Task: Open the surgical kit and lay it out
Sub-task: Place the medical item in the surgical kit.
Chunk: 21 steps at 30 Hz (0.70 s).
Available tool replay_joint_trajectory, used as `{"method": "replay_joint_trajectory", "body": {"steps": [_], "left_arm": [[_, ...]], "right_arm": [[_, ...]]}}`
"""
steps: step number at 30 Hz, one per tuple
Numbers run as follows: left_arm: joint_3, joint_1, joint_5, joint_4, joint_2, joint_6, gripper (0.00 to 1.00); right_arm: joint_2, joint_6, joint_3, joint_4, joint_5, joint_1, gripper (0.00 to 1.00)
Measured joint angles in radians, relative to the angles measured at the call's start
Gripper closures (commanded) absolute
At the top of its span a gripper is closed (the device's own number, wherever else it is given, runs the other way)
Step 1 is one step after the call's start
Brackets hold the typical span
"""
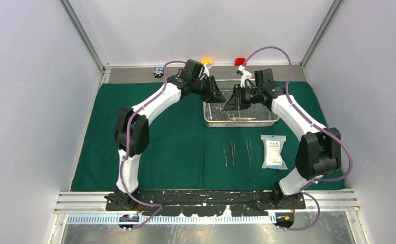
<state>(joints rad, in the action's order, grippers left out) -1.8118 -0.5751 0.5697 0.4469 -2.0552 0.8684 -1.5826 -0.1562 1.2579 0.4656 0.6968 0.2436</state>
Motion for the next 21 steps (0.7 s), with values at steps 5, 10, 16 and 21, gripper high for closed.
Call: {"method": "replay_joint_trajectory", "body": {"steps": [5,10,16,21], "left_arm": [[0.0,0.0,0.017,-0.021,0.0,0.015,0.97],[0.004,0.0,0.03,-0.038,0.0,0.01,1.0],[0.02,0.0,0.06,-0.071,0.0,-0.018,1.0],[0.072,0.001,0.126,-0.172,0.003,-0.032,1.0]], "right_arm": [[0.0,0.0,0.0,-0.001,-0.005,0.002,1.0],[0.0,0.002,0.0,-0.002,-0.008,0.002,0.96],[0.006,0.029,0.0,0.008,-0.015,0.001,0.72],[0.041,0.061,-0.015,0.025,0.0,-0.014,0.43]]}}
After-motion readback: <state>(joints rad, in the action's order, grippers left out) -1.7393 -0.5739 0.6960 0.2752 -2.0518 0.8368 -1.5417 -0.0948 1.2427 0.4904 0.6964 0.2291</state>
